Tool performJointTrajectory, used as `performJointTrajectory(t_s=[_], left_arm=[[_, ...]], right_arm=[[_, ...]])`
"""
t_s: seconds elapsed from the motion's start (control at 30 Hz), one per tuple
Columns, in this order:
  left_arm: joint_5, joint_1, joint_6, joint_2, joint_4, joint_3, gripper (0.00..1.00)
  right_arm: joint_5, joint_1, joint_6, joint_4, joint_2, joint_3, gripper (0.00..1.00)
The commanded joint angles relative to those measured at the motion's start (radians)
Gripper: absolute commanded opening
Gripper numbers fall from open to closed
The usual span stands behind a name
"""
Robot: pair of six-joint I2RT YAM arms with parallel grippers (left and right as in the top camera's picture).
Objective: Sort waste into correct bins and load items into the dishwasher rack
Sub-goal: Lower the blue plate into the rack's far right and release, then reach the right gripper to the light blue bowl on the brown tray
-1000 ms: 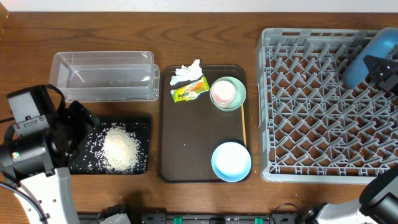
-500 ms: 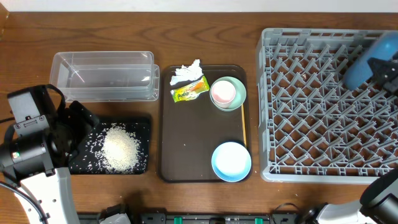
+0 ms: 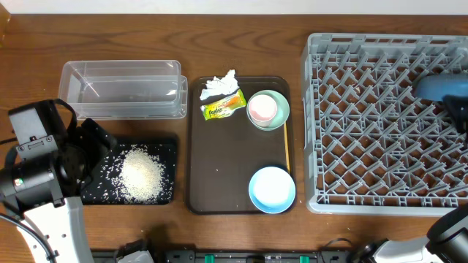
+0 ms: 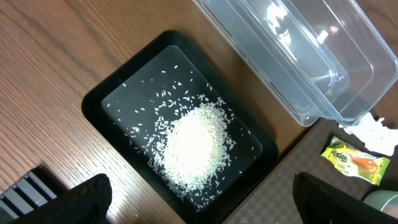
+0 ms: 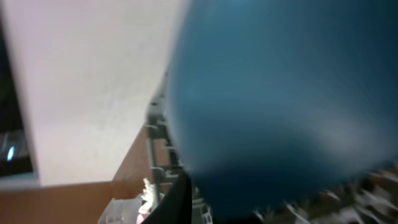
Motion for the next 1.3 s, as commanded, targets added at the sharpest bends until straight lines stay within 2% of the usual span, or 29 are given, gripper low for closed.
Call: performJointTrajectory(t_s=[0.0, 0.13, 0.2, 0.27, 0.33, 0.4, 0.57, 0.7, 0.8, 0.9, 1.0, 1.1, 1.17, 1.27], left_arm=[[-0.005, 0.005, -0.001, 0.0, -0.003, 0.01, 0.95], [-0.005, 0.005, -0.001, 0.0, -0.003, 0.01, 0.95], [-0.005, 0.005, -0.001, 0.0, -0.003, 0.01, 0.95], [-0.005, 0.005, -0.001, 0.0, -0.003, 0.01, 0.95], [-0.005, 0.005, -0.001, 0.0, -0.003, 0.01, 0.95], [-0.005, 0.005, -0.001, 0.0, -0.003, 0.01, 0.95], [-0.005, 0.005, -0.001, 0.0, -0.003, 0.01, 0.95], [-0.005, 0.005, -0.001, 0.0, -0.003, 0.01, 0.95], [-0.005, 0.005, -0.001, 0.0, -0.003, 0.01, 0.95], [-0.005, 0.005, -0.001, 0.0, -0.003, 0.01, 0.95], [-0.005, 0.005, -0.001, 0.0, -0.003, 0.01, 0.95], [-0.005, 0.005, -0.001, 0.0, -0.003, 0.01, 0.95], [-0.005, 0.005, -0.001, 0.0, -0.003, 0.01, 0.95], [-0.005, 0.005, -0.001, 0.0, -0.003, 0.01, 0.95]], right_arm=[[0.054, -0.029, 0.013, -0.028, -0.008, -0.004, 0.13], [0.095, -0.045, 0.013, -0.1, -0.076, -0.004, 0.15], [0.13, -0.047, 0.012, -0.143, -0.133, -0.004, 0.18], [0.156, -0.045, 0.001, -0.171, -0.201, -0.004, 0.29], [0.156, -0.043, -0.01, -0.172, -0.275, -0.004, 0.53], [0.153, -0.042, -0.009, -0.174, -0.346, -0.004, 0.61], [0.158, -0.008, -0.002, -0.168, -0.491, -0.004, 0.61], [0.157, 0.097, -0.014, -0.169, -0.557, -0.004, 0.63], [0.15, 0.241, -0.026, -0.199, -0.59, -0.004, 0.63], [0.154, 0.448, -0.06, -0.26, -0.604, -0.004, 0.63], [0.184, 0.679, -0.188, -0.355, -0.594, -0.005, 0.66], [0.37, 0.911, -0.209, -0.467, -0.573, -0.006, 0.67], [0.583, 1.098, -0.136, -0.535, -0.537, -0.006, 0.67], [0.793, 1.308, -0.008, -0.573, -0.475, -0.009, 0.67]])
